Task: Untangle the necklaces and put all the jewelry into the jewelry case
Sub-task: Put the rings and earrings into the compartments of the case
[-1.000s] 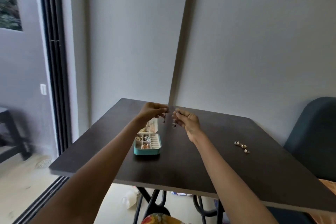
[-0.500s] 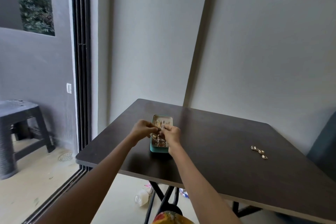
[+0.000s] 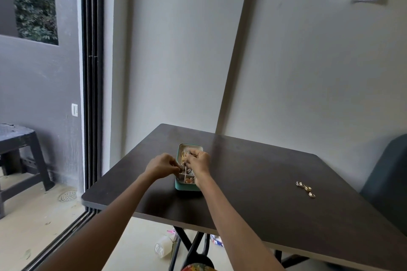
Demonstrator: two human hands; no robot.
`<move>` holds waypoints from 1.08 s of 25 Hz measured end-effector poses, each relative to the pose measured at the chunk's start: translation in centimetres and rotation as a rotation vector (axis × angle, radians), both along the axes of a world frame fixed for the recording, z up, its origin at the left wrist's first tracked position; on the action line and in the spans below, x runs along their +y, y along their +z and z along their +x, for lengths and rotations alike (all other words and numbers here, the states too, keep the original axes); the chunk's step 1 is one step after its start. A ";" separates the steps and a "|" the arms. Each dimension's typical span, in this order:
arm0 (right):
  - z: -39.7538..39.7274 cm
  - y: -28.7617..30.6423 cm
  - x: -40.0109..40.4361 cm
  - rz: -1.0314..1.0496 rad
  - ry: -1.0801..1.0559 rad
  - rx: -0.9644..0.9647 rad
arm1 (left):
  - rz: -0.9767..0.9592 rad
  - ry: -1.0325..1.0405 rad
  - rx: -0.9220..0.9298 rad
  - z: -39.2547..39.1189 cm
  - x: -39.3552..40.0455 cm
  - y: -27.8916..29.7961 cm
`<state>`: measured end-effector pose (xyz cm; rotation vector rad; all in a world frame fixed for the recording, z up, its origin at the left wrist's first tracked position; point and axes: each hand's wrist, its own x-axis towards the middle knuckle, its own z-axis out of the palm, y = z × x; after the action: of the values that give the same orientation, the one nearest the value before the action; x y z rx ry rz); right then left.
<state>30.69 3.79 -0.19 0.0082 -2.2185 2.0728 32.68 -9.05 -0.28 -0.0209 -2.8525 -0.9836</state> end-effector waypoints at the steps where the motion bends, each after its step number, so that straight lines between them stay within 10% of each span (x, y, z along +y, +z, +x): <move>1: 0.2 0.1 -0.1 -0.002 0.015 -0.016 | -0.057 0.002 -0.018 0.0 0.1 -0.2; 9: 1.2 -0.7 0.3 0.177 0.106 -0.141 | -0.026 0.048 -0.090 0.5 -0.1 0.3; 17: 0.5 0.3 1.4 0.863 0.173 0.035 | -0.119 0.078 -0.124 0.6 0.4 0.7; 27: 0.7 1.0 1.8 0.888 0.141 0.051 | -0.122 0.057 -0.115 0.6 0.9 1.5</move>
<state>31.39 5.62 0.80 0.2840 -2.9449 0.9452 33.27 -8.18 1.26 0.1081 -2.9958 -0.8247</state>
